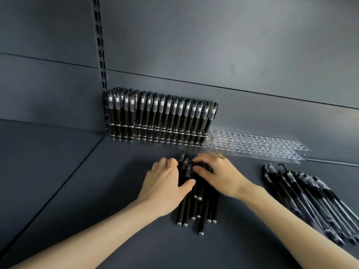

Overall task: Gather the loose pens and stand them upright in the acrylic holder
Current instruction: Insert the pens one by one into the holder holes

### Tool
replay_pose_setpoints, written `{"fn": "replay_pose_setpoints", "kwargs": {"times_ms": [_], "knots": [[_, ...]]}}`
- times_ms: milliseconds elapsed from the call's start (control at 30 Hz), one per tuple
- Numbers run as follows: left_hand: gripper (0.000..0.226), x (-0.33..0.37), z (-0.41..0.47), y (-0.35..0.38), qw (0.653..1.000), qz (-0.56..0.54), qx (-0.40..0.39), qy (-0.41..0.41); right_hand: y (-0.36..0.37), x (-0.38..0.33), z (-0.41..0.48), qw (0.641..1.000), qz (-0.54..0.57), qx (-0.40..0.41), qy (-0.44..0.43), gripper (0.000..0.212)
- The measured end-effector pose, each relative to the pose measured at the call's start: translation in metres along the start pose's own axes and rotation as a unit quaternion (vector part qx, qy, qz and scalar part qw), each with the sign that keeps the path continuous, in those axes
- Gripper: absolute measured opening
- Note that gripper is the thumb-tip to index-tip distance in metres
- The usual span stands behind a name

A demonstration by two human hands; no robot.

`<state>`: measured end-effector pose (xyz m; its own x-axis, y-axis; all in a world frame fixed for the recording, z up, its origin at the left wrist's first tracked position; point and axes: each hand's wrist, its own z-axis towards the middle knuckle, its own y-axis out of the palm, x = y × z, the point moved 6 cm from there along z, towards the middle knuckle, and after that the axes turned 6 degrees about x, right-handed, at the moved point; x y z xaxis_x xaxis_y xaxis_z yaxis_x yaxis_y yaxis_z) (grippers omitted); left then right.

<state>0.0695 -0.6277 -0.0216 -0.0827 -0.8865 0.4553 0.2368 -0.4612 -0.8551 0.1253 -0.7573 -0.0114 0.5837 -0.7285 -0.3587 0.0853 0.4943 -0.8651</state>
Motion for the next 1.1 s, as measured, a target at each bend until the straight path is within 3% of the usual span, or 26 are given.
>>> {"fn": "replay_pose_setpoints", "kwargs": {"times_ms": [267,533,667,767,833,933,1100], "knots": [[0.035,-0.003,0.012,0.006,0.995,0.008,-0.039,-0.09,0.013,0.009,-0.007,1.0,0.029,0.004,0.009,0.032],[0.035,-0.009,0.022,0.005,0.99,-0.006,-0.091,-0.103,0.01,0.009,-0.01,0.998,0.052,0.0,0.024,0.034],[0.038,-0.006,0.02,-0.003,0.99,-0.052,-0.08,-0.101,0.008,0.008,-0.011,0.998,0.05,0.001,0.029,0.037],[0.032,-0.013,0.016,-0.009,0.981,-0.153,-0.043,-0.111,0.002,0.006,-0.011,0.998,0.058,0.026,0.028,0.04],[0.025,-0.017,0.009,-0.013,0.954,-0.27,-0.02,-0.129,-0.007,-0.002,-0.009,0.988,0.137,0.053,0.041,0.039],[0.02,-0.013,0.001,-0.021,0.901,-0.421,-0.015,-0.104,-0.013,-0.022,-0.001,0.941,0.327,0.059,0.071,0.031],[0.02,-0.012,0.006,-0.035,0.887,-0.46,-0.005,-0.037,-0.024,-0.05,0.024,0.888,0.434,0.133,0.064,0.009]]}}
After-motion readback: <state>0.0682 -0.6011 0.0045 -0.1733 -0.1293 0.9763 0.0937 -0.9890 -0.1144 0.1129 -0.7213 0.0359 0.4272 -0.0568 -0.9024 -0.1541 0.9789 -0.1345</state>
